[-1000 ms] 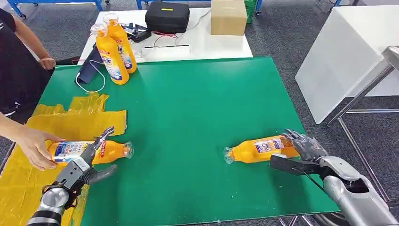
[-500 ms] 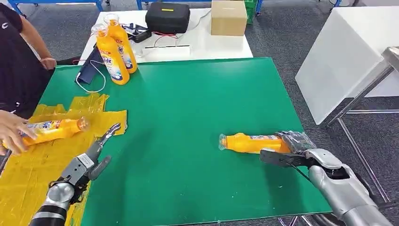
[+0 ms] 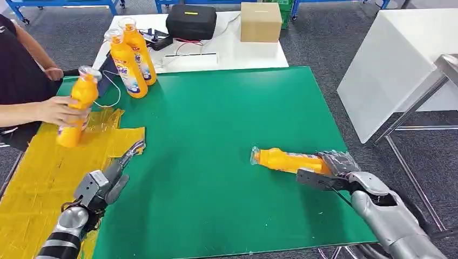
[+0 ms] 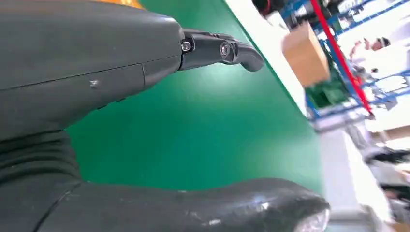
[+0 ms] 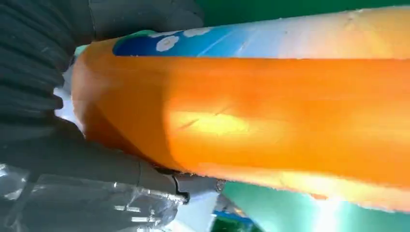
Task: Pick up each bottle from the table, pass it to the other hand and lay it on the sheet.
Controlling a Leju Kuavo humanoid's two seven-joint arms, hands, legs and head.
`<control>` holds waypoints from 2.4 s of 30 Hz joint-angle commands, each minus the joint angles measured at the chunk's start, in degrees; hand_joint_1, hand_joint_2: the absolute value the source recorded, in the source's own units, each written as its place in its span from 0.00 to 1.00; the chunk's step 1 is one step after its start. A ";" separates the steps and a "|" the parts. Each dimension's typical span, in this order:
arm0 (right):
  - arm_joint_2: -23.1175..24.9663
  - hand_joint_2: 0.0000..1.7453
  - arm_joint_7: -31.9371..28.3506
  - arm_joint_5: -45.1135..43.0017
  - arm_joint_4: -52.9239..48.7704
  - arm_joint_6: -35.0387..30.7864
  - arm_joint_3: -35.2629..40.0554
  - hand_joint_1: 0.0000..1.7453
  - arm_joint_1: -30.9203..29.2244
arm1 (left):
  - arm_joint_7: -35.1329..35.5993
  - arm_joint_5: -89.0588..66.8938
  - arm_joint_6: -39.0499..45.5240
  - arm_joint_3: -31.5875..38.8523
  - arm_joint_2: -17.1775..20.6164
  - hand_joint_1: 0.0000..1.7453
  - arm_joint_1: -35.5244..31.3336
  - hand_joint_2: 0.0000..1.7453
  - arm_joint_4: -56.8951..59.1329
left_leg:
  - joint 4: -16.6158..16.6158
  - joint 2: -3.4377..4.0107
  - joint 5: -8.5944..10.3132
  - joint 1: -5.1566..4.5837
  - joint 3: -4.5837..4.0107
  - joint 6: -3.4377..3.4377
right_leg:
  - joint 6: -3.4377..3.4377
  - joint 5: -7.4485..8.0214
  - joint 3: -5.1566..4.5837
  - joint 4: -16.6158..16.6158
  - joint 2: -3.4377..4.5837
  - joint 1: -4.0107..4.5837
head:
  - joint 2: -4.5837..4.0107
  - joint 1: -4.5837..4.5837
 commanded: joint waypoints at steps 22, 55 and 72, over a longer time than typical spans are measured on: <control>28.57 1.00 -1.35 -16.56 -21.81 -8.91 5.95 1.00 -1.52 | 13.21 34.48 -4.79 -1.86 -15.50 0.00 6.85 1.00 -19.03 | 0.05 0.03 0.03 0.05 -0.65 -0.10 | -0.17 0.07 -0.71 0.17 0.11 0.03 | 0.00 0.00; 36.61 1.00 -0.34 -12.68 -3.55 -8.09 21.41 1.00 -3.05 | 12.32 36.00 -4.99 -8.70 -16.67 0.00 4.97 1.00 -19.32 | 0.04 -0.09 -0.04 0.21 -0.49 -0.18 | -0.21 0.00 -0.53 0.10 0.00 0.17 | 0.02 0.00; 36.91 1.00 0.37 -13.11 -3.56 -6.85 26.17 1.00 -5.18 | 8.61 25.12 -4.17 -12.19 -14.62 0.00 3.02 1.00 -17.32 | 0.03 -0.12 0.04 0.15 -0.65 -0.13 | -0.18 0.04 -0.70 0.12 -0.06 0.13 | 0.00 0.00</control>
